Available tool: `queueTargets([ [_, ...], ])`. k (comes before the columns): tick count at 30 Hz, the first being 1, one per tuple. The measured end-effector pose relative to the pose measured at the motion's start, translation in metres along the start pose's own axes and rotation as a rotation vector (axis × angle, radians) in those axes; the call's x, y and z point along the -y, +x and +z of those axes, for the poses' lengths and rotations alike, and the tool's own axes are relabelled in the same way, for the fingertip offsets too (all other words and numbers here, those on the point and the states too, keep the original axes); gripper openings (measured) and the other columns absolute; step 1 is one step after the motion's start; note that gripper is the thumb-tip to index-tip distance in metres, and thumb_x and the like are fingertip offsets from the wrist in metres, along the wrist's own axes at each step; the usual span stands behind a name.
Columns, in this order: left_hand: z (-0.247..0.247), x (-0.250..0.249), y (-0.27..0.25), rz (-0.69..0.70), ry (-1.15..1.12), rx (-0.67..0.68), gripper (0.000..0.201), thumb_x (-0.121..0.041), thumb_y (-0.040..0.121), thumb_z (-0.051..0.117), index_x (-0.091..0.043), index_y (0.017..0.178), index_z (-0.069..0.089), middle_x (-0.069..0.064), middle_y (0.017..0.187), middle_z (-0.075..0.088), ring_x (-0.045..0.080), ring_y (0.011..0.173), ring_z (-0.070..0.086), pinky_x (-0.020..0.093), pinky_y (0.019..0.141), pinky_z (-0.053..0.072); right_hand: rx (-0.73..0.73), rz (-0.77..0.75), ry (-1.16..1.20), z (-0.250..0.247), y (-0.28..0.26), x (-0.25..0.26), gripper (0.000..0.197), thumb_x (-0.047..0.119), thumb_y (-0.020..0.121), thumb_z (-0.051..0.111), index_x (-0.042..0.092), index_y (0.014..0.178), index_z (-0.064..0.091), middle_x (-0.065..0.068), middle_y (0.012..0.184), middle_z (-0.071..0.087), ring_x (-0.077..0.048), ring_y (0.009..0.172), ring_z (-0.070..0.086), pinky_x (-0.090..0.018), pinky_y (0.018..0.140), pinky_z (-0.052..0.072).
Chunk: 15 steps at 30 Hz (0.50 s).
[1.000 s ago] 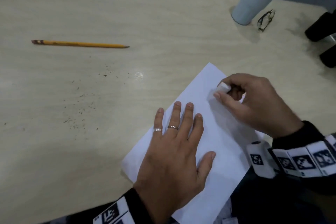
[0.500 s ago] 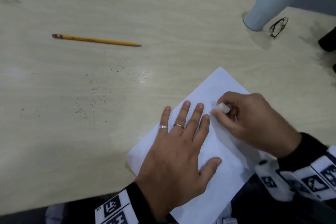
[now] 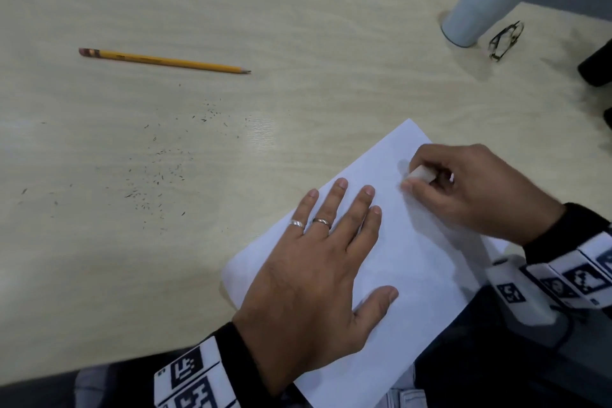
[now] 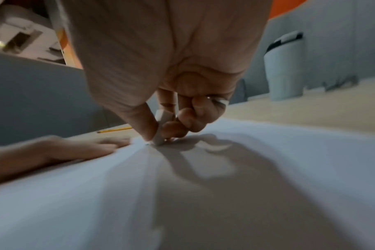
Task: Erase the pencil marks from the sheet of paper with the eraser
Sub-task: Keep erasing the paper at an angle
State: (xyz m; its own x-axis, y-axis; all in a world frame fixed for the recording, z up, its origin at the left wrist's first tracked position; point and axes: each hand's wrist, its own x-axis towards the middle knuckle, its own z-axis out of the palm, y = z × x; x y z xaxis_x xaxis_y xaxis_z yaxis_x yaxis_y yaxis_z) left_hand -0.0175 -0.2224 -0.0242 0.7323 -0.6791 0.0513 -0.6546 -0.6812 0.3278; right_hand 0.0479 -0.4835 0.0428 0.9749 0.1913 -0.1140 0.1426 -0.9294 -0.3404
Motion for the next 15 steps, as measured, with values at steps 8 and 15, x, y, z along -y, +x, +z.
queueTargets([
  [8, 0.0, 0.0, 0.001, -0.003, 0.013, 0.027, 0.081, -0.067, 0.104, 0.035, -0.013, 0.165, 0.032, 0.004, 0.176, 0.011, 0.027, 0.163, -0.002, 0.053, 0.13, 0.013, 0.008, -0.054, 0.091, 0.011, -0.007, 0.009, 0.023, 0.027, 0.092, 0.073, 0.021, 0.077, 0.057, 0.004, 0.055, 0.052, -0.019, 0.052, 0.047, -0.029, 0.052, 0.04],
  [15, -0.001, -0.001, 0.001, -0.009, 0.014, 0.017, 0.081, -0.067, 0.104, 0.036, -0.013, 0.164, 0.033, 0.004, 0.176, 0.012, 0.027, 0.163, -0.001, 0.053, 0.13, 0.013, 0.023, -0.101, 0.106, 0.01, -0.008, 0.006, 0.023, 0.022, 0.093, 0.074, 0.018, 0.077, 0.057, 0.003, 0.056, 0.05, -0.017, 0.051, 0.044, -0.029, 0.051, 0.039],
])
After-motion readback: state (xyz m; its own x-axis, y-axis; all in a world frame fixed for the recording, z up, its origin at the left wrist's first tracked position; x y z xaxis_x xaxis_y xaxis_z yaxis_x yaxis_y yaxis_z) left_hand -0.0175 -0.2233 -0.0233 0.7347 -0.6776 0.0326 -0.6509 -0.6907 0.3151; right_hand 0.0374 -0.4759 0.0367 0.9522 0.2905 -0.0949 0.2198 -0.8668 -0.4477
